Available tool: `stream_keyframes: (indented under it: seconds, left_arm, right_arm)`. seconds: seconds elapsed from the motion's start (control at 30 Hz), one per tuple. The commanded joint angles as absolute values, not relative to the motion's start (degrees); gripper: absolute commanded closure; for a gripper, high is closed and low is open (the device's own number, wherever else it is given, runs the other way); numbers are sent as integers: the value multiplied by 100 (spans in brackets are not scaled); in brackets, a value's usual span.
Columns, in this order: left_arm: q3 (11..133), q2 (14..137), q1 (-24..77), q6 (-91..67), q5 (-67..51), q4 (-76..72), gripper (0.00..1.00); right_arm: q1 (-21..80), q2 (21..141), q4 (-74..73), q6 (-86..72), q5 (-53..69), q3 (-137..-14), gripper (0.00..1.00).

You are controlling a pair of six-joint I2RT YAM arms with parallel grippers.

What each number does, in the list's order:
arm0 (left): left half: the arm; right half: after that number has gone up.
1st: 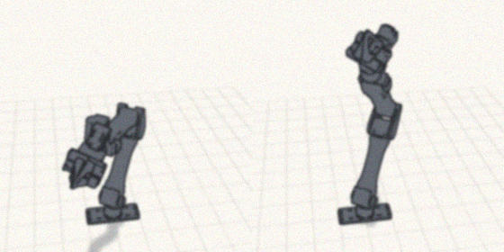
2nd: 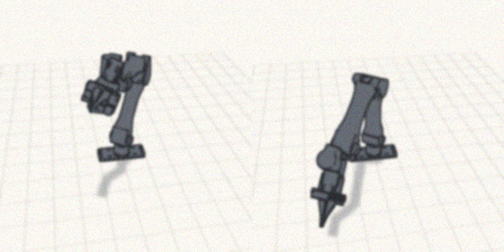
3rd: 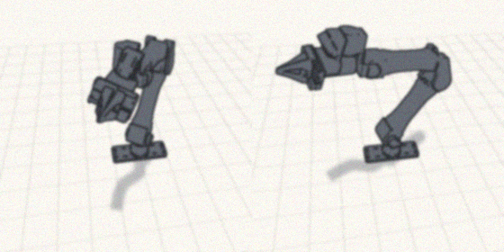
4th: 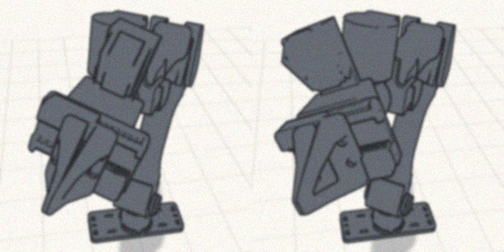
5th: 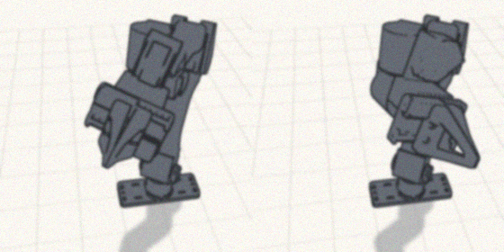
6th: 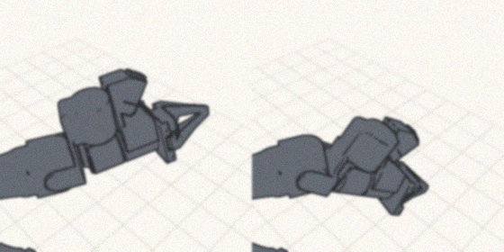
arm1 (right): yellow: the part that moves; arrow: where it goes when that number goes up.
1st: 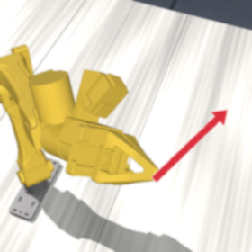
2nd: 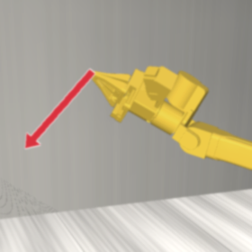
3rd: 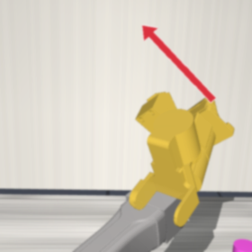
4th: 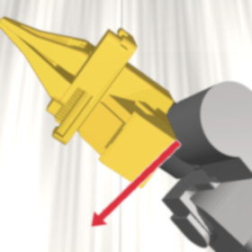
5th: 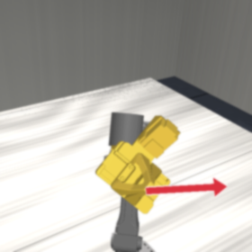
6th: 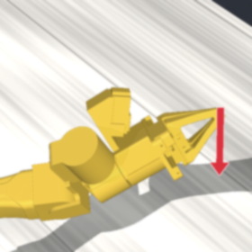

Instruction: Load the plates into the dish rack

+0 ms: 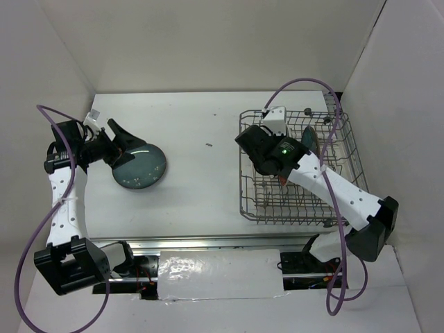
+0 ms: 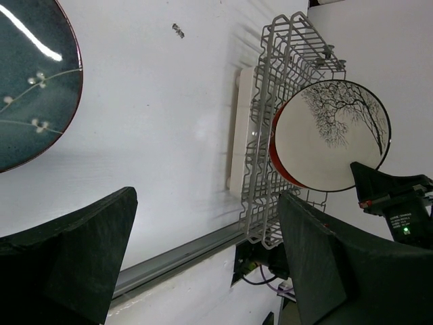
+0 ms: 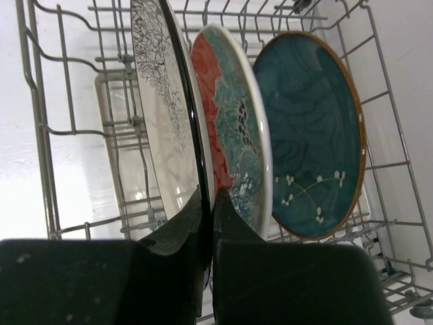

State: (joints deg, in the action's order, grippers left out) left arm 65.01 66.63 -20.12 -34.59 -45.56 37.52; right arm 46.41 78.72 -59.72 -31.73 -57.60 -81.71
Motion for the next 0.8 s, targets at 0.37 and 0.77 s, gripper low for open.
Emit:
stream_keyframes:
  seconds: [0.37,0.77]
  left_arm:
    - [6416,6618,-2065,-3296,-4474,3674,2]
    - [6346,6618,-2083,-3287,-4456,3665,1]
  right_arm:
    - [4403,8007,-5362,-3322,-5828,-7963,100]
    - [4342,8262,-5326,-3287,-5555,-7901,96]
